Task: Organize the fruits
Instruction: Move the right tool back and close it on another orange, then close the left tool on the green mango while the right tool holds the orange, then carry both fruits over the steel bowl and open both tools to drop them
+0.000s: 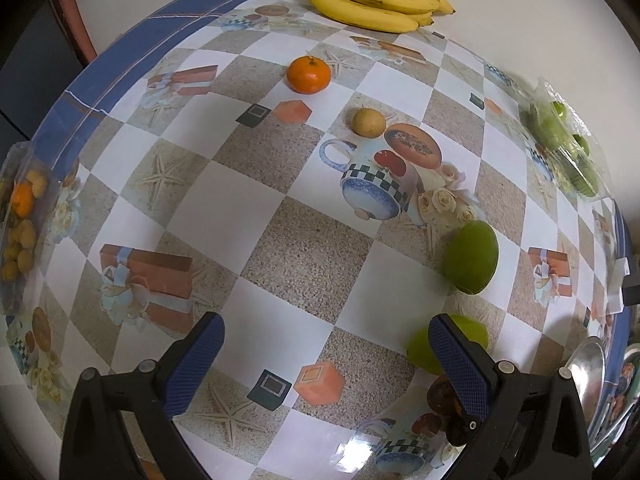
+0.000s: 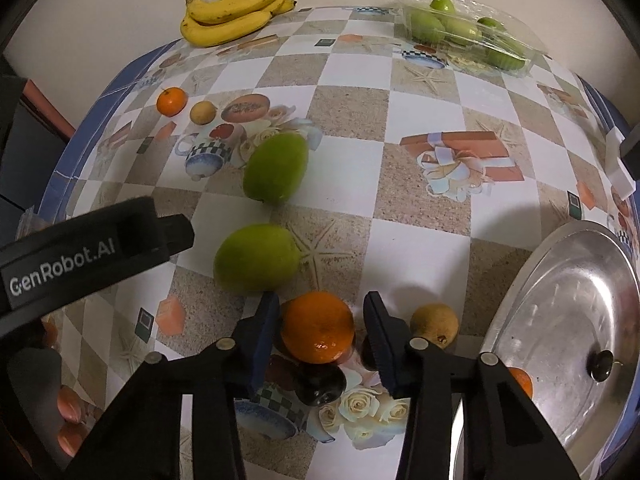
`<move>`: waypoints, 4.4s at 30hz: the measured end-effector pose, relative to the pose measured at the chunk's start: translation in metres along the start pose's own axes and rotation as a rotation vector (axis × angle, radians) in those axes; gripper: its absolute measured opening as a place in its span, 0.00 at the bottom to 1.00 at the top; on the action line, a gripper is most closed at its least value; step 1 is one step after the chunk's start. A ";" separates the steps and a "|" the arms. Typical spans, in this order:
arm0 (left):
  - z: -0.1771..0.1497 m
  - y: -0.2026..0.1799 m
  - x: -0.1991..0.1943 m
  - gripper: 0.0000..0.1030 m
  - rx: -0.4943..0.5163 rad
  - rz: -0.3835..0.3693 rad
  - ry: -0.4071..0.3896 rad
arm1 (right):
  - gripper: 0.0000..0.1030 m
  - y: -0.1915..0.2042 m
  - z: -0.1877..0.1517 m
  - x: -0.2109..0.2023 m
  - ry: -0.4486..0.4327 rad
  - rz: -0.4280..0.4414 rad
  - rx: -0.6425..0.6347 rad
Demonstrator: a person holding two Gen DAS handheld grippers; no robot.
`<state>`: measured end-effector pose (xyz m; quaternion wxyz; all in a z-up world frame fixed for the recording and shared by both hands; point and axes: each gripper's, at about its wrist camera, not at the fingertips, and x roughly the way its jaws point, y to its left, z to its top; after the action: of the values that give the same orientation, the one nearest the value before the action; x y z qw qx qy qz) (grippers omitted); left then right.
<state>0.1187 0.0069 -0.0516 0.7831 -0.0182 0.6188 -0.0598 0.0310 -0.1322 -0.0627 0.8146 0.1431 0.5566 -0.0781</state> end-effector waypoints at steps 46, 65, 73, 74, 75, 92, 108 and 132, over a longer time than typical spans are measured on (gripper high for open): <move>-0.008 -0.072 0.016 0.76 0.139 -0.152 0.010 | 0.37 -0.074 0.001 -0.063 -0.138 0.021 0.204; -0.013 -0.075 0.025 0.60 0.135 -0.137 0.017 | 0.37 -0.071 -0.001 -0.069 -0.151 0.022 0.192; -0.015 -0.072 0.023 0.55 0.121 -0.135 0.020 | 0.37 -0.070 -0.001 -0.071 -0.155 0.021 0.187; -0.015 -0.071 0.022 0.55 0.117 -0.138 0.021 | 0.37 -0.070 -0.001 -0.071 -0.155 0.021 0.187; -0.015 -0.070 0.022 0.55 0.113 -0.142 0.023 | 0.37 -0.070 -0.001 -0.071 -0.155 0.021 0.187; -0.009 -0.064 -0.012 0.55 0.082 -0.194 -0.026 | 0.37 -0.083 -0.003 -0.069 -0.143 0.025 0.230; -0.037 -0.122 -0.044 0.55 0.232 -0.245 -0.066 | 0.37 -0.162 -0.024 -0.076 -0.129 -0.086 0.422; -0.111 -0.218 -0.038 0.55 0.647 -0.220 -0.102 | 0.37 -0.216 -0.046 -0.076 -0.118 -0.095 0.548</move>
<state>-0.0129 -0.1995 -0.0186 0.7671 0.1615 0.5220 -0.3361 -0.0993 -0.3241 -0.0387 0.7721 0.3268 0.4724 -0.2718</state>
